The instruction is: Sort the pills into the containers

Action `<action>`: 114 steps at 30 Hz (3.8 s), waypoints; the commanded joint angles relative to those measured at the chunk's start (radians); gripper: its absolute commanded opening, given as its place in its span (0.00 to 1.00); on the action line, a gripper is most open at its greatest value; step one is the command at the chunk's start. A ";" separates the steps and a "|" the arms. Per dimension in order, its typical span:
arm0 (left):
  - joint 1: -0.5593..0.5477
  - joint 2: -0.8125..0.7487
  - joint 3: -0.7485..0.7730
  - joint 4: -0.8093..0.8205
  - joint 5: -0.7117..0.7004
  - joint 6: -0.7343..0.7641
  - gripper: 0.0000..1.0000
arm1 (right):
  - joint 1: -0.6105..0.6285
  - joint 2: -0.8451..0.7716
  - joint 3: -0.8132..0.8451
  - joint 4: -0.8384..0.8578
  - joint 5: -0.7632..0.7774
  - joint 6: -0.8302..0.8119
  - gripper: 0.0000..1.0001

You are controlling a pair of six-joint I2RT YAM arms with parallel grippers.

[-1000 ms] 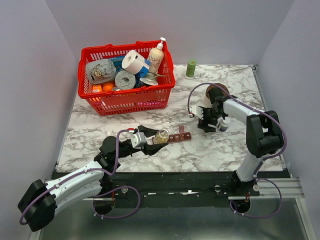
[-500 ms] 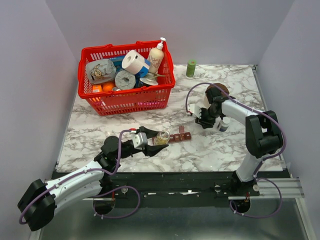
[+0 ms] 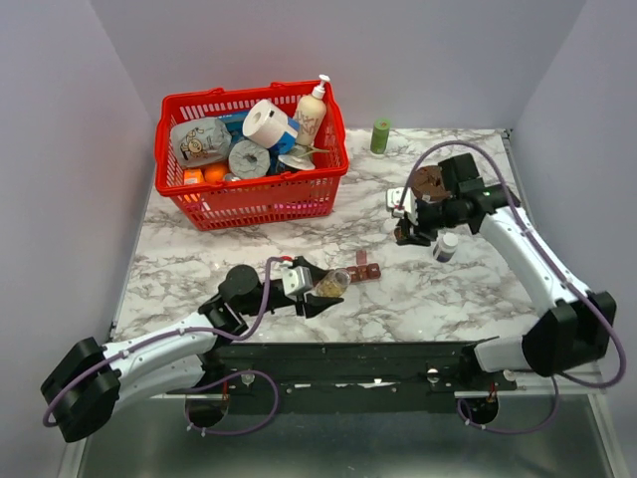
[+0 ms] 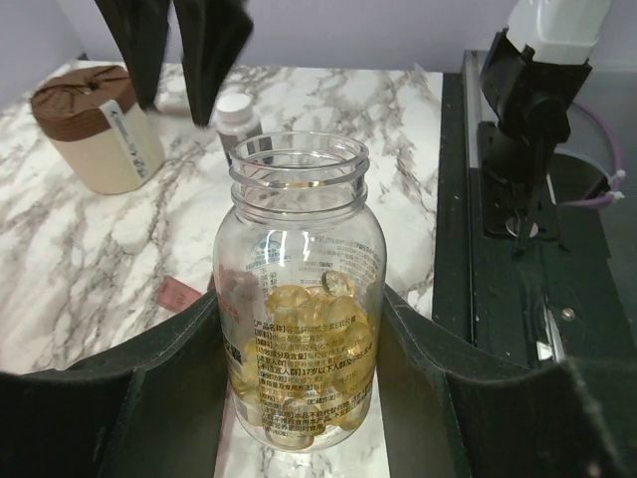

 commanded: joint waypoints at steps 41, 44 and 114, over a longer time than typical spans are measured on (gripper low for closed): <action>-0.060 0.141 0.218 -0.202 0.146 0.002 0.00 | 0.459 -0.183 0.164 -0.214 -0.112 0.070 0.27; -0.058 0.137 0.220 -0.192 0.139 -0.003 0.00 | 0.459 -0.188 0.146 -0.196 -0.141 0.083 0.27; -0.003 0.038 0.282 -0.418 0.323 -0.004 0.00 | 0.455 -0.107 0.301 -0.461 -0.465 -0.329 0.99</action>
